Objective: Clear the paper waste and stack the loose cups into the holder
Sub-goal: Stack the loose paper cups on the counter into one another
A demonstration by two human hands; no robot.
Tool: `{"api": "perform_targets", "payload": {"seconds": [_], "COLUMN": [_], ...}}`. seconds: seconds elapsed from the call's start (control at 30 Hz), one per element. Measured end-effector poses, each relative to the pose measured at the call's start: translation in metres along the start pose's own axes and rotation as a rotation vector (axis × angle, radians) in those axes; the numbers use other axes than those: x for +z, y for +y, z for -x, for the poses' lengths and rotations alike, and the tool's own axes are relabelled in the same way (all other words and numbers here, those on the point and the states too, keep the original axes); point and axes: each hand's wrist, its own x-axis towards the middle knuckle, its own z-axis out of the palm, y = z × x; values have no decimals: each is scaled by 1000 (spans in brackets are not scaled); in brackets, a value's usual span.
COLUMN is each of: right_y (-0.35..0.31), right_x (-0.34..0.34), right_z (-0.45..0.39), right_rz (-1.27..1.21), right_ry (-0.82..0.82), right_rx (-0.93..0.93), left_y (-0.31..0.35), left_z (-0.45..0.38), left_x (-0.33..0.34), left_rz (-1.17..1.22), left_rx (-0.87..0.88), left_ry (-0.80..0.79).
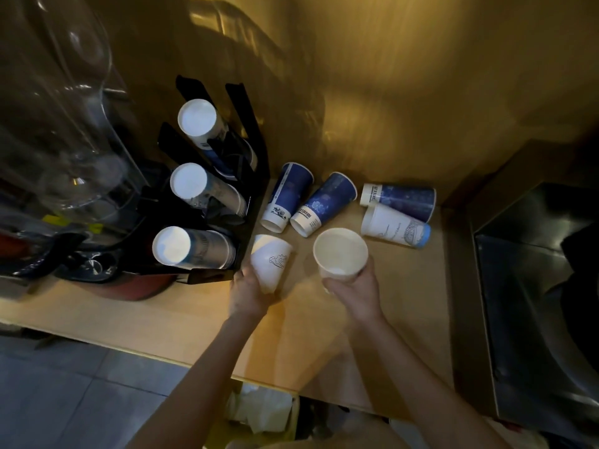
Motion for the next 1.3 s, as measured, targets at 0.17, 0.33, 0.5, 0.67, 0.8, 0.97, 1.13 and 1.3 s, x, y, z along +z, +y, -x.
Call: {"api": "perform_targets", "payload": {"seconds": [0.17, 0.33, 0.5, 0.67, 0.8, 0.97, 1.13, 1.3], "right_y": [7, 7, 11, 9, 8, 4, 12, 10], "right_x": [4, 0, 1, -1, 0, -5, 2, -16], "right_z": [12, 15, 15, 13, 13, 14, 9, -1], "right_rz": [35, 54, 6, 5, 58, 154, -116, 144], "right_ry": [3, -29, -52, -64, -60, -69, -3, -149], "right_rx": [40, 51, 34, 27, 40, -9, 19, -98], "left_y": [18, 56, 91, 87, 75, 71, 80, 79], "left_z": [4, 21, 39, 32, 28, 30, 30, 26], "left_x": [-27, -60, -49, -12, 1, 4, 12, 21], "left_rz": [100, 404, 645, 522, 508, 556, 436, 383], "left_rx": [80, 281, 437, 417, 401, 474, 506, 515], "left_ry": [67, 193, 46, -42, -100, -224, -122, -58]}}
